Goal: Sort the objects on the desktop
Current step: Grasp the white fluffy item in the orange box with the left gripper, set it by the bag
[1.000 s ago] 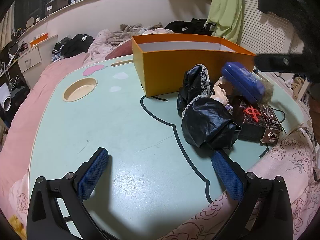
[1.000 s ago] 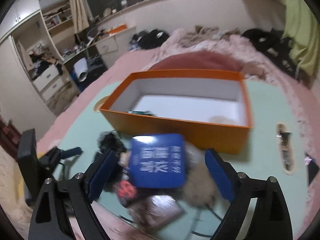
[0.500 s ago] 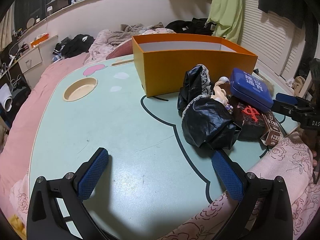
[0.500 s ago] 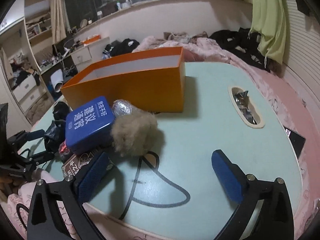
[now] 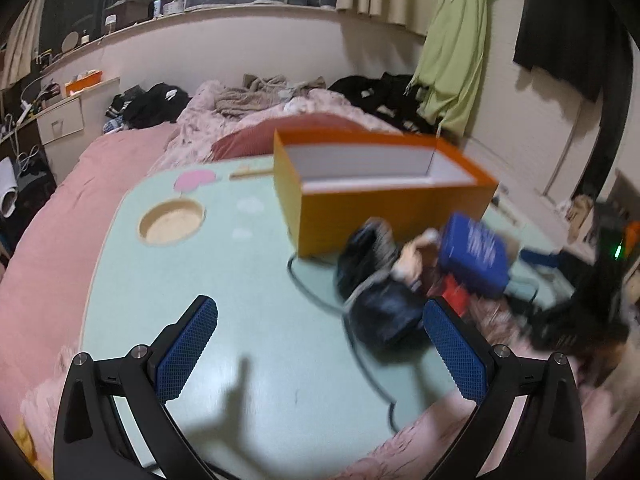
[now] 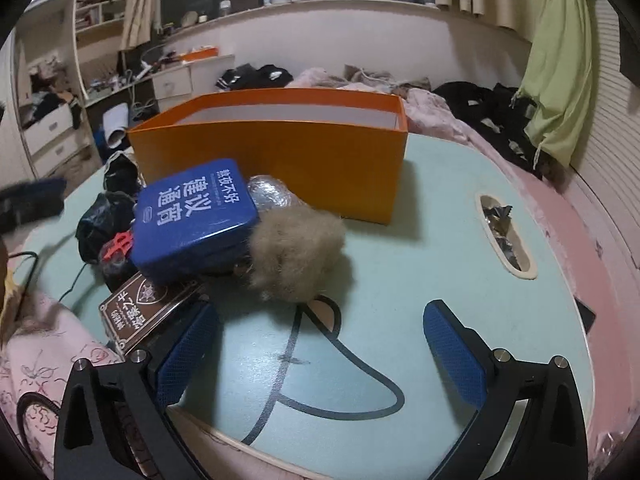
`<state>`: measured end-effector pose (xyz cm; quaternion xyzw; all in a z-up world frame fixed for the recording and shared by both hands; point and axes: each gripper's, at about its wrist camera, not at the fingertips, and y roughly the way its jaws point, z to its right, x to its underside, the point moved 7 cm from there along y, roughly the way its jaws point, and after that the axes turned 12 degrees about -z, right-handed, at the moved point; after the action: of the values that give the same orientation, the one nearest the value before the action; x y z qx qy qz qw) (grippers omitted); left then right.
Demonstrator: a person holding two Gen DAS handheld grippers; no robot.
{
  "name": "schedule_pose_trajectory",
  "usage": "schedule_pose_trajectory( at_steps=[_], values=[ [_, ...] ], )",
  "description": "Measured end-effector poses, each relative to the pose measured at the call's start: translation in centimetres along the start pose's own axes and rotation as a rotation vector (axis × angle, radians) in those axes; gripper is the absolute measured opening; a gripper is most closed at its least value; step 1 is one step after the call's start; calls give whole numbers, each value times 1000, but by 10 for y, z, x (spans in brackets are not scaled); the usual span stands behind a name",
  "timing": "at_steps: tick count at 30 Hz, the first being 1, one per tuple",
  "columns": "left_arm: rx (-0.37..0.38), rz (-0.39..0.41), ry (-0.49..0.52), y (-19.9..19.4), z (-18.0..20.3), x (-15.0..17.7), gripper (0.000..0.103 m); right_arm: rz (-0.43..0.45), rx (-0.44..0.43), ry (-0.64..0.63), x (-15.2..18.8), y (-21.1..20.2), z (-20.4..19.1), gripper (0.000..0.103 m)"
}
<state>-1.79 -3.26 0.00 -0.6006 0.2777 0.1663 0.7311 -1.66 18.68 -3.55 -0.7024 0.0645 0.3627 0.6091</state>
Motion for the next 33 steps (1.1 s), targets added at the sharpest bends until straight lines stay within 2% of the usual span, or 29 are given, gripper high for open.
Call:
schedule_pose_trajectory(
  at_steps=[7,10,12,14,15,18,20,22,24,25,28,30,32,33],
  values=[
    [53,48,119,-20,29,-64,103,0,-1,0,2,2,1,103],
    [93,5,138,-14,43,-89,103,0,-1,0,2,2,1,103],
    [152,-58,132,-4,55,-107,102,0,-1,0,2,2,1,103],
    [227,-117,125,10,68,-124,97,0,-2,0,2,2,1,103],
    [248,-139,124,17,74,-129,89,0,-1,0,2,2,1,103],
    [265,-252,122,52,90,-145,78,1,-1,0,1,2,1,103],
    [319,-351,87,85,102,-148,75,1,-1,0,1,2,2,103],
    [374,-436,62,109,114,-146,64,1,-1,0,1,2,1,103],
    [420,-527,47,134,128,-141,63,1,-2,0,2,3,1,103],
    [426,-560,52,144,135,-139,63,1,-2,1,2,3,1,103],
    [375,-638,79,171,145,-130,63,1,-2,1,3,3,1,103],
    [362,-627,110,177,150,-129,62,-3,-5,5,4,5,2,103],
    [338,-626,138,175,150,-123,49,-3,-6,9,5,6,2,103],
    [333,-625,145,174,149,-121,31,-2,-5,9,5,6,2,103]
  ],
)
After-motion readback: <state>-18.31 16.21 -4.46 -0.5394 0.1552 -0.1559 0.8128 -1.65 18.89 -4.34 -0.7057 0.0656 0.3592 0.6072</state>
